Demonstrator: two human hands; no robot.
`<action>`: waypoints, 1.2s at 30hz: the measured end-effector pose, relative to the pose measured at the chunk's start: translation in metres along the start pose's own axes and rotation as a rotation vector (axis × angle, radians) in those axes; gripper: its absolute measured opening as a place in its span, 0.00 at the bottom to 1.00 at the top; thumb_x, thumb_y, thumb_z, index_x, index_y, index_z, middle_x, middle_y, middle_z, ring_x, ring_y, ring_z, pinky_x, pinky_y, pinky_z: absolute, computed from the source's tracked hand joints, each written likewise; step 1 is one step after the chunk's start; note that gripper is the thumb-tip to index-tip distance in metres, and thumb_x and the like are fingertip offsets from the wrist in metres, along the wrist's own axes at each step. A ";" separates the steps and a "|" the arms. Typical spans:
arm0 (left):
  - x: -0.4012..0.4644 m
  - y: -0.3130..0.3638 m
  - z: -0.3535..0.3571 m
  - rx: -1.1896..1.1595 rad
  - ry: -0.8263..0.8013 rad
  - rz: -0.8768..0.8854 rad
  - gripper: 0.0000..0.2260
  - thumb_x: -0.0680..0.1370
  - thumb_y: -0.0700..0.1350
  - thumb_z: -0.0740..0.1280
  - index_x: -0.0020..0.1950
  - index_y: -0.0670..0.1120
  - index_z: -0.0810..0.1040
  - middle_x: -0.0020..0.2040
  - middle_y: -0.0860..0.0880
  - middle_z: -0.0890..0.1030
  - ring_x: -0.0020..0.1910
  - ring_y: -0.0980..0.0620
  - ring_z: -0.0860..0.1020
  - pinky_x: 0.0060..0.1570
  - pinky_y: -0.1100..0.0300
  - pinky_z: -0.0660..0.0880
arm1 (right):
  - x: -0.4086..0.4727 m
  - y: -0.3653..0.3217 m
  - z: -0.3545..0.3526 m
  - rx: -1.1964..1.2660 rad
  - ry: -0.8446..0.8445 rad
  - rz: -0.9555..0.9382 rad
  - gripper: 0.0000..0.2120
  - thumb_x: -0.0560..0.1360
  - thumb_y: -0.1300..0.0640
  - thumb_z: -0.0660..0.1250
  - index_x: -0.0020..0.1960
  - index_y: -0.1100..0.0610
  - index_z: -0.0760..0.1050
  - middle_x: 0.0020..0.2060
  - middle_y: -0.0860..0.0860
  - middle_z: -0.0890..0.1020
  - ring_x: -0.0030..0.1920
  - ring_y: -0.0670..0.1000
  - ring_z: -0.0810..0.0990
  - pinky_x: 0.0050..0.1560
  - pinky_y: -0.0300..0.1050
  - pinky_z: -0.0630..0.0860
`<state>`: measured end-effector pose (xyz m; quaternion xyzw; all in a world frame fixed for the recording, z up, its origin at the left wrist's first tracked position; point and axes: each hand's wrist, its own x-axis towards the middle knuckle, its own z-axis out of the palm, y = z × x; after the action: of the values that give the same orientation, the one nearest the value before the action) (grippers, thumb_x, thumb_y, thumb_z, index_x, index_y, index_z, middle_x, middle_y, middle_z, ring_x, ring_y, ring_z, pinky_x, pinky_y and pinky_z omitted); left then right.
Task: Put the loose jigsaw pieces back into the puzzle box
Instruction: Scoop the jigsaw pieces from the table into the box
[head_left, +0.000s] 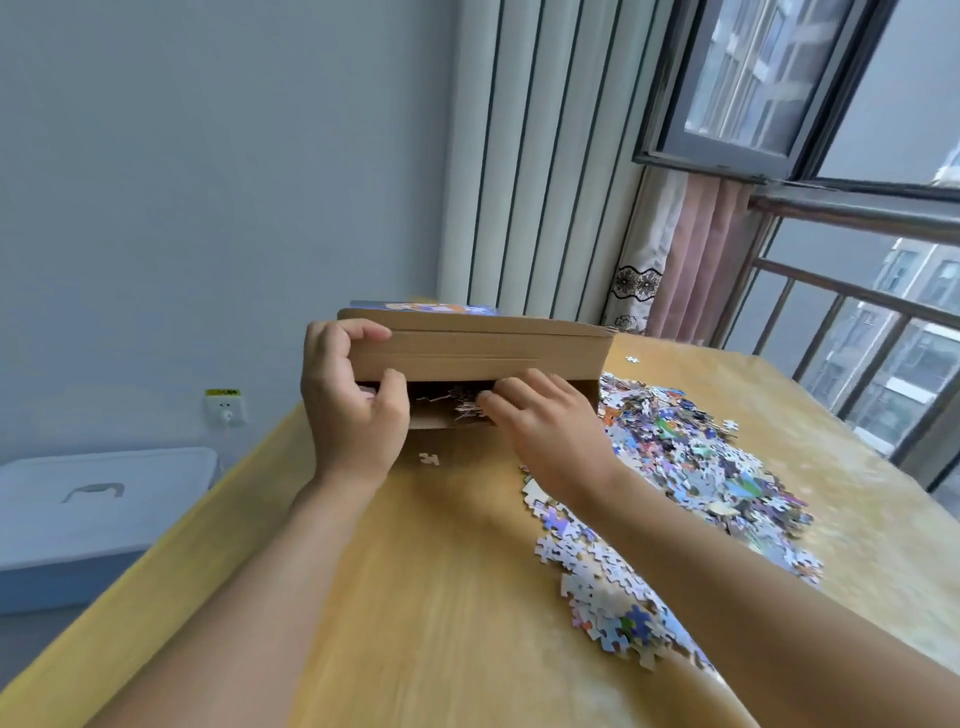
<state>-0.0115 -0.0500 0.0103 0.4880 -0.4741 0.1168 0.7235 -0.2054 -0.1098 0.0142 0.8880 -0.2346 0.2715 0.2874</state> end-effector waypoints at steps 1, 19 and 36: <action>0.000 0.001 0.001 -0.004 0.000 -0.005 0.15 0.67 0.30 0.63 0.51 0.41 0.77 0.48 0.56 0.71 0.48 0.65 0.72 0.29 0.64 0.68 | 0.000 -0.002 0.002 -0.012 0.010 0.031 0.14 0.73 0.64 0.58 0.51 0.58 0.81 0.41 0.52 0.81 0.41 0.57 0.80 0.41 0.48 0.78; -0.001 0.002 -0.001 -0.046 0.007 -0.073 0.15 0.66 0.32 0.62 0.49 0.46 0.76 0.48 0.55 0.72 0.47 0.63 0.73 0.28 0.64 0.68 | -0.002 0.012 0.006 0.406 -0.290 0.459 0.16 0.81 0.49 0.65 0.67 0.53 0.75 0.56 0.52 0.83 0.56 0.57 0.79 0.52 0.54 0.77; -0.002 0.001 -0.001 -0.045 0.001 -0.089 0.16 0.66 0.31 0.62 0.49 0.46 0.76 0.49 0.52 0.73 0.47 0.63 0.72 0.30 0.58 0.70 | 0.001 0.010 0.002 0.449 -0.481 0.368 0.33 0.80 0.30 0.49 0.74 0.50 0.68 0.63 0.53 0.80 0.61 0.55 0.78 0.56 0.52 0.76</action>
<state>-0.0127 -0.0478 0.0095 0.4921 -0.4541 0.0738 0.7391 -0.2093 -0.1186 0.0173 0.9103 -0.3858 0.1469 -0.0312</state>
